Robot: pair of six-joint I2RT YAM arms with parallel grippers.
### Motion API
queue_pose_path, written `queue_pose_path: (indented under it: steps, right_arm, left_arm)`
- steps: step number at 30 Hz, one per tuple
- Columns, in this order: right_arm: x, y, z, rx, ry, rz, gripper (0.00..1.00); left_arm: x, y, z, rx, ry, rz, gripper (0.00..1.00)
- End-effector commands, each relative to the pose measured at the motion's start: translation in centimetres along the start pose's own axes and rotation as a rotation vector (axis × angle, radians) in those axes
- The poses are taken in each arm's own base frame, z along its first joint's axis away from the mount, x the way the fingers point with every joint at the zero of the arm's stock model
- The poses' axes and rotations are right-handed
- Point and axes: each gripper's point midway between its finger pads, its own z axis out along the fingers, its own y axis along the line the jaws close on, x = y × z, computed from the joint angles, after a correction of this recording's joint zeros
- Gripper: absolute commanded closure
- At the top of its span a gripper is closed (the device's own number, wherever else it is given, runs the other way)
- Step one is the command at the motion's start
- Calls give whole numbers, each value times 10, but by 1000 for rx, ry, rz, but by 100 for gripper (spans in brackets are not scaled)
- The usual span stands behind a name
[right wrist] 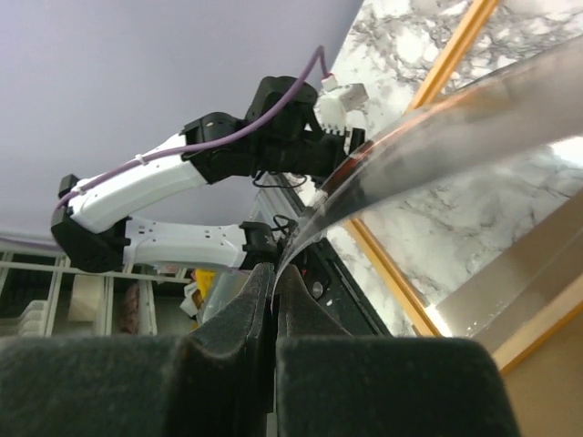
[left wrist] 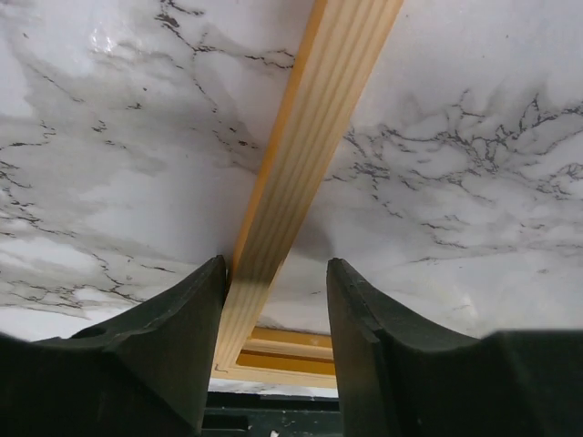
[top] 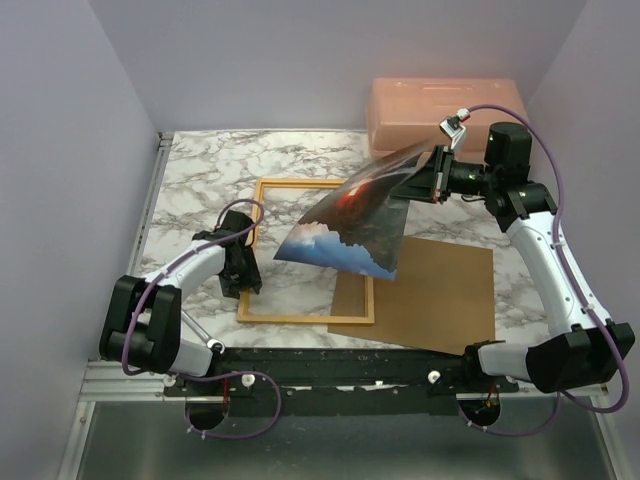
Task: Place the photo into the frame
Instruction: Move the photo frame to the center of the board.
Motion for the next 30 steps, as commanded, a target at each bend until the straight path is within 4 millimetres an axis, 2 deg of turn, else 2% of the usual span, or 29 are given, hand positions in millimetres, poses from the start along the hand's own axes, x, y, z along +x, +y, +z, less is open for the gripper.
queue_pose_path:
  steps: [1, 8, 14, 19, 30]
  right_arm:
    - [0, 23, -7, -99, 4, -45, 99]
    - [0, 21, -5, -104, -3, -44, 99]
    - [1, 20, -5, -113, -3, -51, 99]
    - [5, 17, -4, -111, -2, -52, 99]
    - [14, 7, -1, -131, 26, -65, 99]
  left_arm:
    - [7, -14, 4, 80, 18, 36, 54]
    - [23, -27, 5, 67, 31, 104, 79]
    - [46, -43, 2, 74, 34, 173, 93]
    - [62, -49, -4, 95, 26, 208, 100]
    - [80, -47, -14, 188, -9, 224, 100]
